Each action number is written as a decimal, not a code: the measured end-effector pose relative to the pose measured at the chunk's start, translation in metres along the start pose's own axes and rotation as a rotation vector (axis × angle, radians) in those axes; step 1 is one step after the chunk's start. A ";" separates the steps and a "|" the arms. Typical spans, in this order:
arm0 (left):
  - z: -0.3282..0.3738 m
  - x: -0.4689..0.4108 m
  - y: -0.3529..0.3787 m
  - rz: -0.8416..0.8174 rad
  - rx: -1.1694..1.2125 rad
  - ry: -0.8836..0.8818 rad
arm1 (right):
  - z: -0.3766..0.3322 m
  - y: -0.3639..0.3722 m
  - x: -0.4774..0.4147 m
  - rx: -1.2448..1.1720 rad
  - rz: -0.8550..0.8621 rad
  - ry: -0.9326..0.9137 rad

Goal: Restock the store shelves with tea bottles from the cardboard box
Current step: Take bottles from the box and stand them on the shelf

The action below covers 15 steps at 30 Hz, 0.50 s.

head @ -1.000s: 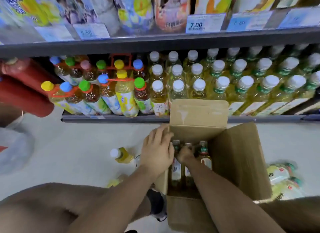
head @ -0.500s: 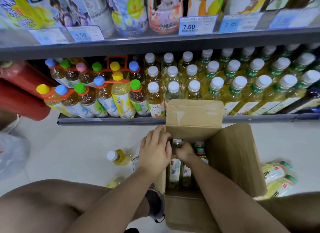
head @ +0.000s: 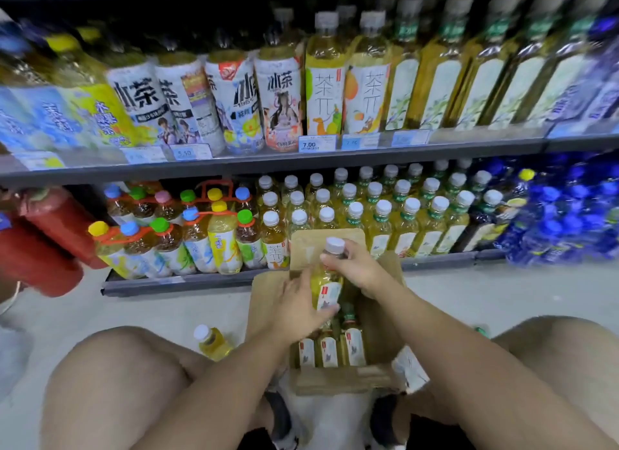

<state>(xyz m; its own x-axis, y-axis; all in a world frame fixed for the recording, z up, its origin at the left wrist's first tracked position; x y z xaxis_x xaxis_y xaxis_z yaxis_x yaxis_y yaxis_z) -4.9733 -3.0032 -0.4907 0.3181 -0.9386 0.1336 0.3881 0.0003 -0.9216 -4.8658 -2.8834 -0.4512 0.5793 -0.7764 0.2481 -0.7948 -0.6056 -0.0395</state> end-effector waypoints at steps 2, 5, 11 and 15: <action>0.014 0.000 -0.011 0.084 0.136 -0.092 | -0.025 0.000 0.008 -0.055 -0.021 -0.031; 0.028 -0.002 -0.031 0.166 0.371 -0.121 | -0.054 -0.001 0.018 -0.119 -0.015 -0.083; 0.025 -0.011 -0.078 0.227 0.247 -0.128 | -0.074 -0.006 0.029 -0.291 -0.026 -0.039; -0.002 -0.007 -0.073 0.208 0.070 -0.201 | -0.024 -0.005 0.017 -0.004 0.180 0.117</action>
<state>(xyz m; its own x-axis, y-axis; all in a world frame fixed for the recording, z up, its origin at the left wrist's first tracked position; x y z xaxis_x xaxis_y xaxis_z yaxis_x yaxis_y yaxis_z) -5.0057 -2.9974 -0.4248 0.5594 -0.8287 0.0205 0.3531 0.2158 -0.9103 -4.8565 -2.8895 -0.4233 0.4032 -0.8464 0.3479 -0.8845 -0.4580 -0.0892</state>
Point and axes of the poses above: each hand's wrist, its own x-axis away from the middle knuckle, its own y-axis out of the palm, z = x × y, the point moved 3 cm from there along -x, towards the middle knuckle, and after that the axes turned 10 degrees about -x, right-handed, at the moved point
